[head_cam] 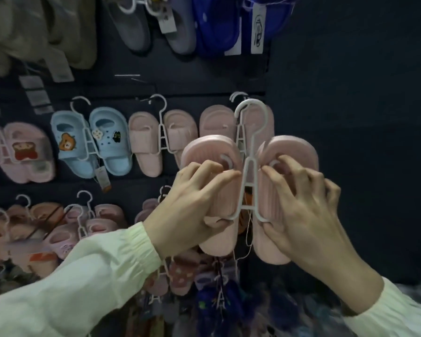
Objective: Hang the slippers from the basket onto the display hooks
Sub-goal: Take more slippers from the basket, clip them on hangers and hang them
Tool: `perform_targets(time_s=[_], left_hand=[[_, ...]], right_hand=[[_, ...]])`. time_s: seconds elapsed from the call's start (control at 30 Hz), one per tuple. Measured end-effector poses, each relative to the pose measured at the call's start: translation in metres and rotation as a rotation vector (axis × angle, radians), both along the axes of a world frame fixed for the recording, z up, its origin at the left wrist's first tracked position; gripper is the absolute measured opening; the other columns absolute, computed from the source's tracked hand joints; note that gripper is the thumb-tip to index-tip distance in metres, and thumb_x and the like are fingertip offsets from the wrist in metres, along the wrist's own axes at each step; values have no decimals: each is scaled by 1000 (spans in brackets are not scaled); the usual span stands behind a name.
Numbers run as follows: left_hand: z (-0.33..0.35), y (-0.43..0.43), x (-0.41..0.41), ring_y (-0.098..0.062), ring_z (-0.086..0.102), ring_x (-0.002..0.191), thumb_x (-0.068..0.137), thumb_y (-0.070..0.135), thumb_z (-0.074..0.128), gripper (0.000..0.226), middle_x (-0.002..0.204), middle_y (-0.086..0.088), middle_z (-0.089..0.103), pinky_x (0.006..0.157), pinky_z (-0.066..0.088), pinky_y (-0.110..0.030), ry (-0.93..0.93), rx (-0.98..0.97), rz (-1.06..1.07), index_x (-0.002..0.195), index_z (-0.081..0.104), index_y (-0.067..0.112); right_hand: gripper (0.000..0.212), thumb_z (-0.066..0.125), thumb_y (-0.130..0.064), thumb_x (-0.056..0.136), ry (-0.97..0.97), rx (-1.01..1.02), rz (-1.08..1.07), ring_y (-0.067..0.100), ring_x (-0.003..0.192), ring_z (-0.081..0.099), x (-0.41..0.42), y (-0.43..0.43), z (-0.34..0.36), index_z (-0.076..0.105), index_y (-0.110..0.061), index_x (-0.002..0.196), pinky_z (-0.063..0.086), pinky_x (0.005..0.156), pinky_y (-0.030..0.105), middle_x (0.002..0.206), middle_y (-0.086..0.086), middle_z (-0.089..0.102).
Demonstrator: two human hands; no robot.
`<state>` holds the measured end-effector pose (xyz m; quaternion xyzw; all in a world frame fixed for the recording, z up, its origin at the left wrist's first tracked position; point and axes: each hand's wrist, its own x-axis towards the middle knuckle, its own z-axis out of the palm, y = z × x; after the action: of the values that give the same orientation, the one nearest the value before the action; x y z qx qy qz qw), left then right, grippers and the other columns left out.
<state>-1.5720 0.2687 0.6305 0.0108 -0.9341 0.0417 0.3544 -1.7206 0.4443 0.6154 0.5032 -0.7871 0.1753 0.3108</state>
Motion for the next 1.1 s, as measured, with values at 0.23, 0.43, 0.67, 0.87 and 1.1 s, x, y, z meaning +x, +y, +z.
perform_targets(time_s=[0.23,0.43,0.67,0.87,1.1], left_hand=[[28,-20,-71,-30,47,108,73,42,80,79,126,-9,51,96,46,-46,34,-164,61,140,50,13],[15,-45,-105,-30,45,106,71,42,80,81,129,-10,51,92,47,-47,19,-210,132,140,50,13],[1,-79,-132,-31,48,100,70,47,79,80,126,-9,51,90,47,-45,8,-244,209,137,50,15],[-5,-103,-153,-32,47,105,68,43,81,80,130,-8,49,90,48,-47,-32,-196,313,137,48,18],[-5,-118,-171,-40,40,125,73,37,82,86,144,-11,43,103,39,-53,-144,-43,372,147,39,21]], right_hand=[[90,83,-38,67,26,-64,-24,33,125,35,-68,-26,22,40,-20,144,34,98,53,145,9,35],[86,74,-38,75,9,7,28,31,130,32,-105,-58,15,29,-26,148,31,94,44,144,6,29],[84,74,-44,75,93,36,-12,34,124,41,-135,-100,-2,34,-20,145,41,87,47,142,10,35],[83,71,-41,78,59,23,-10,32,120,41,-152,-136,-5,30,-19,147,43,89,48,148,12,30],[89,81,-34,70,42,24,-66,35,119,45,-160,-159,-6,37,-18,145,40,93,48,146,12,33]])
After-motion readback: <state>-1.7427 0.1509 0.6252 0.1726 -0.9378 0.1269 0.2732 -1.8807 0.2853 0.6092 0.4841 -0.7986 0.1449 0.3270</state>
